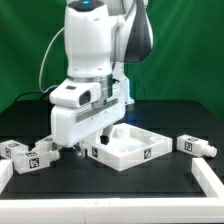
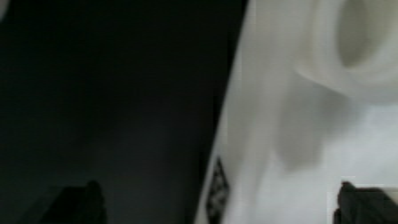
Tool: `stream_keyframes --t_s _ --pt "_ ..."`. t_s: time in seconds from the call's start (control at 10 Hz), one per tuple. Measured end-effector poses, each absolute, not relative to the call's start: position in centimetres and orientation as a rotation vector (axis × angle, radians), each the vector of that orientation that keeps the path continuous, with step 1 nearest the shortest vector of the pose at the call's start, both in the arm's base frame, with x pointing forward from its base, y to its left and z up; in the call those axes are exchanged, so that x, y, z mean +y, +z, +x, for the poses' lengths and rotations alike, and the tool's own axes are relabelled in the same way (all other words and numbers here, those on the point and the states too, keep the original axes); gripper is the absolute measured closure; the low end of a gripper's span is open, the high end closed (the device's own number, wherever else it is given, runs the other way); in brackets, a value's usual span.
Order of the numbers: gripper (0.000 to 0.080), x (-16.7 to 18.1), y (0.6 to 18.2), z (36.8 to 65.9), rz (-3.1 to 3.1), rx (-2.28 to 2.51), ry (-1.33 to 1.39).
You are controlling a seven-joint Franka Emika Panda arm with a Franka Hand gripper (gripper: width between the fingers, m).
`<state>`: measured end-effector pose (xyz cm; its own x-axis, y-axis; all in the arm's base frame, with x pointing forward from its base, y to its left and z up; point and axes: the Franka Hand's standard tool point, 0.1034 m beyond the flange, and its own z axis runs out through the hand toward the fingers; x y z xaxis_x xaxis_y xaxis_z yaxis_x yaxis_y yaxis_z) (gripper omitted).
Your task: Assemble one leg
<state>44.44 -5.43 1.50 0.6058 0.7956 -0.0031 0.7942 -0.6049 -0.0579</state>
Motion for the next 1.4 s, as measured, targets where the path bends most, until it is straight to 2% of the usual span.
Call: stream_keyframes --t_s 0.3,0.4,0.5,0.6,0.7,0.8,1.1,1.4 --pt "0.0151 -5.8 0.6 44.7 -2.773 -1.372 0.02" --pt "0.0263 -5.9 0.6 44.7 -2.774 -1.37 0.021" --pt "0.0418 -5.9 0.6 44.7 -2.774 -1.37 0.021" --pt "0.0418 -5.9 0.6 44.7 -2.773 -1.371 0.021" --pt "0.0603 -5.9 0.6 44.7 -2.773 -1.371 0.022" --pt "0.0745 -5.9 0.6 44.7 -2.773 -1.371 0.021" --pt "0.0749 -7.7 1.2 45.0 -2.887 -1.074 0.071" --pt "0.0749 -5.5 2.6 46.3 -2.993 -0.612 0.201"
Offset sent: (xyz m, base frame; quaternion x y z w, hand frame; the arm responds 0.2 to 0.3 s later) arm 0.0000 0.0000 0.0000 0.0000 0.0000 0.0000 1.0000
